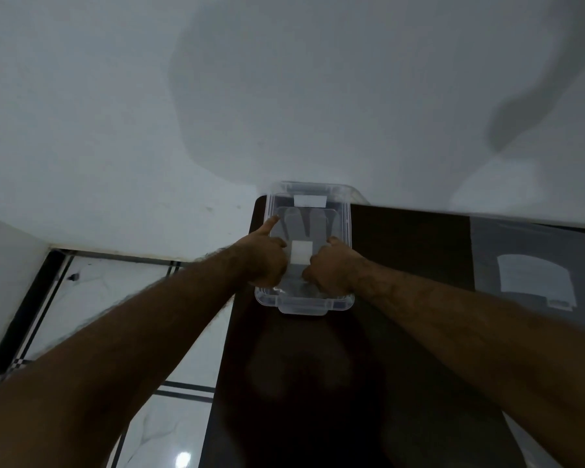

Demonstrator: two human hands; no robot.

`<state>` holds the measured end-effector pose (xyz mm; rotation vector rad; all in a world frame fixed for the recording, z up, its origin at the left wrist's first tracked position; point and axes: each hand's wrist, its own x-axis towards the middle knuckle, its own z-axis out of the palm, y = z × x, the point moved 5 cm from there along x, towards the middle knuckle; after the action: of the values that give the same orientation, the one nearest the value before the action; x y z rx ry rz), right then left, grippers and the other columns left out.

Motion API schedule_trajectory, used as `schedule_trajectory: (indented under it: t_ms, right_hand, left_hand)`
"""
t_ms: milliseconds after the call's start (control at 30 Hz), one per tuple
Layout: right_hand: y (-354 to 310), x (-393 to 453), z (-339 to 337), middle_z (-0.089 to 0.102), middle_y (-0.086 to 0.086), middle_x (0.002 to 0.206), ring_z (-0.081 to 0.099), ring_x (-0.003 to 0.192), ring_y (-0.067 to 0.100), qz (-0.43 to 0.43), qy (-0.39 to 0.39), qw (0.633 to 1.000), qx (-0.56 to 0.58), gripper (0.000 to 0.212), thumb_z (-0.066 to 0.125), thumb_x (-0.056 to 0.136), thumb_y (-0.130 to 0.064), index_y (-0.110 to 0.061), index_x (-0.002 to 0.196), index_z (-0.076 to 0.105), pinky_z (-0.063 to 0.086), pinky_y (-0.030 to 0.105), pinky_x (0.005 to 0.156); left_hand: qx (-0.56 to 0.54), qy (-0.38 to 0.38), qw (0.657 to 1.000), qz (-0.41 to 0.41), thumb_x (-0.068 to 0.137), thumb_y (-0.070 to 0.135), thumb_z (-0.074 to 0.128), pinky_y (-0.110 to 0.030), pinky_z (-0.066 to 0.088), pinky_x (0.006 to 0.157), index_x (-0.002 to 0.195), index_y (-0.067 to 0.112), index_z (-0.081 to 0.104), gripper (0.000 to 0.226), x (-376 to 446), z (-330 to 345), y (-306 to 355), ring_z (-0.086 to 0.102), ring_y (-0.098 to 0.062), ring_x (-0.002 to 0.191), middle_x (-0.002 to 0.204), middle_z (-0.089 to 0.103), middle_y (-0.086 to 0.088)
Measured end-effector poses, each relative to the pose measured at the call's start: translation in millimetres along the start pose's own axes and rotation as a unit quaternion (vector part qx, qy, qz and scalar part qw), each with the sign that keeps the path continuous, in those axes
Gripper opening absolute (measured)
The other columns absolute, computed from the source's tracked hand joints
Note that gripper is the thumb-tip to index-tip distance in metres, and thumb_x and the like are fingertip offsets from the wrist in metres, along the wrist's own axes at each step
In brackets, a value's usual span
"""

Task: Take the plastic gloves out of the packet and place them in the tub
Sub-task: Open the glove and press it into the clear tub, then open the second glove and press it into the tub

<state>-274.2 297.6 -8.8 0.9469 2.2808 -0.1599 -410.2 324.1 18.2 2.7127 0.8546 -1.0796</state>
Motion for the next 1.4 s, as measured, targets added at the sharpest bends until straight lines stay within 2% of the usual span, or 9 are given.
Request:
schedule_trajectory:
  t_ms: [200,300,467,700,800,933,1100,1200,1400]
  right_hand:
    - [-1.2,-1.9,-2.1,0.069,0.004,0.125,0.063,0.12,0.031,-0.007,0.036,0.999,-0.001,0.039,0.063,0.101,-0.048,-0.031,0.136,0.063,0.042,0.057,0.113]
    - [-2.2,-1.1,-2.1,0.069,0.004,0.121,0.065,0.115,0.031,-0.013,0.042,0.999,0.004,0.036,0.062,0.101,-0.047,-0.029,0.133,0.065,0.044,0.056,0.111]
    - [-2.1,3.3,0.7,0.071,0.001,0.116,0.068,0.109,0.028,-0.006,0.054,0.998,0.012,0.036,0.051,0.105,-0.049,-0.027,0.13,0.066,0.041,0.056,0.113]
    - [-4.3,2.2,1.4,0.069,0.001,0.122,0.066,0.115,0.027,-0.003,0.037,0.998,0.053,0.035,0.058,0.104,-0.043,-0.032,0.137,0.061,0.04,0.055,0.113]
    - [0.2,-11.4,-12.5,0.068,0.0,0.12,0.065,0.114,0.026,0.013,0.042,0.996,0.072,0.035,0.057,0.104,-0.044,-0.029,0.135,0.063,0.04,0.052,0.111]
    - [12.7,-53.5,-30.7,0.07,-0.001,0.121,0.065,0.116,0.024,0.057,0.12,0.98,0.145,0.034,0.052,0.104,-0.039,-0.028,0.134,0.064,0.035,0.054,0.116]
    - [14.8,-162.6,-4.7,0.069,-0.007,0.135,0.057,0.132,0.014,0.083,0.24,0.936,0.244,0.034,0.053,0.105,-0.039,-0.031,0.136,0.065,0.017,0.051,0.129]
    - [7.4,-235.9,48.6,0.07,-0.005,0.132,0.058,0.129,0.015,0.116,0.297,0.909,0.269,0.034,0.055,0.103,-0.038,-0.027,0.132,0.069,0.022,0.046,0.127]
    - [-7.0,-368.5,201.4,0.072,-0.001,0.126,0.065,0.122,0.019,0.23,0.234,0.874,0.359,0.029,0.064,0.101,-0.032,-0.024,0.127,0.072,0.032,0.042,0.122]
  left_hand:
    - [-0.018,0.05,0.999,0.004,0.103,0.039,0.055,-0.071,-0.009,0.126,0.124,0.029,0.075,0.031,5.4,-1.7,-2.4,0.046,-0.021,0.148,0.131,0.073,0.005]
    - [-0.005,0.022,1.0,-0.004,0.104,0.036,0.057,-0.067,-0.008,0.126,0.131,0.024,0.071,0.032,6.2,-7.4,5.2,0.047,-0.023,0.146,0.136,0.07,0.0]
    - [0.057,0.061,0.996,-0.02,0.101,0.034,0.06,-0.07,0.009,0.126,0.119,0.024,0.074,0.024,17.4,-16.0,1.9,0.063,-0.025,0.126,0.116,0.075,0.0]
    - [0.061,0.03,0.995,-0.07,0.102,0.035,0.064,-0.071,0.004,0.127,0.139,0.023,0.065,0.038,25.8,-18.4,-5.3,0.054,-0.028,0.14,0.138,0.067,-0.003]
    - [0.026,0.067,0.992,-0.106,0.099,0.03,0.065,-0.074,0.003,0.126,0.133,0.023,0.069,0.034,15.9,-25.3,-6.0,0.051,-0.027,0.141,0.135,0.069,-0.003]
    - [-0.078,0.152,0.971,-0.17,0.094,0.021,0.058,-0.07,0.01,0.125,0.122,0.024,0.069,0.03,-16.6,-40.3,6.0,0.056,-0.025,0.134,0.123,0.071,0.001]
    - [-0.197,0.273,0.926,-0.171,0.096,0.023,0.058,-0.061,0.018,0.127,0.125,0.027,0.071,0.032,-74.1,-56.2,80.5,0.06,-0.022,0.131,0.124,0.072,0.004]
    - [-0.254,0.291,0.912,-0.137,0.1,0.032,0.057,-0.058,0.021,0.127,0.128,0.029,0.068,0.031,-88.2,-66.1,148.4,0.058,-0.019,0.132,0.13,0.07,0.006]
    - [-0.278,0.303,0.91,-0.054,0.1,0.045,0.054,-0.05,0.031,0.121,0.125,0.032,0.067,0.031,-54.6,-77.8,294.5,0.06,-0.015,0.125,0.125,0.07,0.009]
